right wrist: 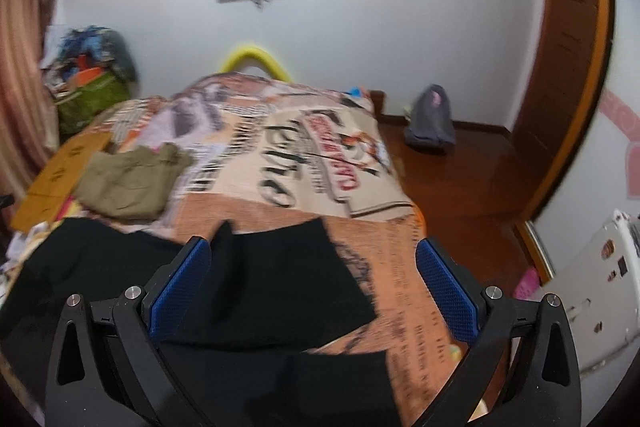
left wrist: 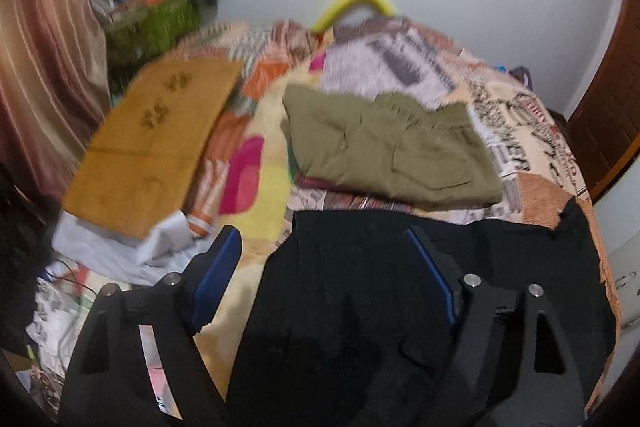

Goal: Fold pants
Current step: 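Lower both grippers onto the black pants waistband and close them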

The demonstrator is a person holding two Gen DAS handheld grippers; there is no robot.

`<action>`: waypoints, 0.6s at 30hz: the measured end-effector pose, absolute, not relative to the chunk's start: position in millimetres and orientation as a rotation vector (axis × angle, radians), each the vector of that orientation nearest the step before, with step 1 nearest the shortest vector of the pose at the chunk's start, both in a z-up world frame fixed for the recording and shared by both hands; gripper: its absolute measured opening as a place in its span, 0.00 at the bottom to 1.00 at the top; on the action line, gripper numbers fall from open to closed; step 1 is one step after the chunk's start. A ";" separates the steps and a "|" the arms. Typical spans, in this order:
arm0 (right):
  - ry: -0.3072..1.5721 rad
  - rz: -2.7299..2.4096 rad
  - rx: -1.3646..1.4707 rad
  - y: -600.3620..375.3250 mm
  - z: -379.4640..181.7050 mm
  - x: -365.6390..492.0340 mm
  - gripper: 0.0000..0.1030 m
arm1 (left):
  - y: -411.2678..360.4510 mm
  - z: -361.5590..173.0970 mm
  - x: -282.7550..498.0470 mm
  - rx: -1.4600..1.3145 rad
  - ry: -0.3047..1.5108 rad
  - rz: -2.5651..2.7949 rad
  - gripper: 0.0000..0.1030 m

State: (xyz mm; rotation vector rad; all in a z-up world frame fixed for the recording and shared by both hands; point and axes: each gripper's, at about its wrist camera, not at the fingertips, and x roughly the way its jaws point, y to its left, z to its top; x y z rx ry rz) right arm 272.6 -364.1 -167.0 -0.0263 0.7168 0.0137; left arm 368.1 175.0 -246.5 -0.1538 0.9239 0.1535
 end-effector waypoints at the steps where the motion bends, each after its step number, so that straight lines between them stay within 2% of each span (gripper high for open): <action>1: 0.727 -0.007 -0.009 -374.7 -172.3 281.2 0.98 | 181.9 -259.2 379.8 -0.170 0.963 0.139 0.80; 8: 0.805 -0.078 0.096 -419.4 -215.5 328.4 0.98 | 210.6 -325.0 429.6 -0.248 1.125 0.161 0.80; 15: 0.869 -0.081 0.040 -428.1 -249.9 358.0 0.98 | 218.3 -366.2 447.3 -0.302 1.218 0.154 0.80; 17: 0.884 -0.072 0.016 -427.4 -260.1 366.7 0.98 | 212.1 -369.0 446.9 -0.296 1.217 0.136 0.71; 18: 0.891 -0.066 0.006 -427.5 -264.4 370.5 0.98 | 208.3 -369.6 447.3 -0.285 1.220 0.127 0.54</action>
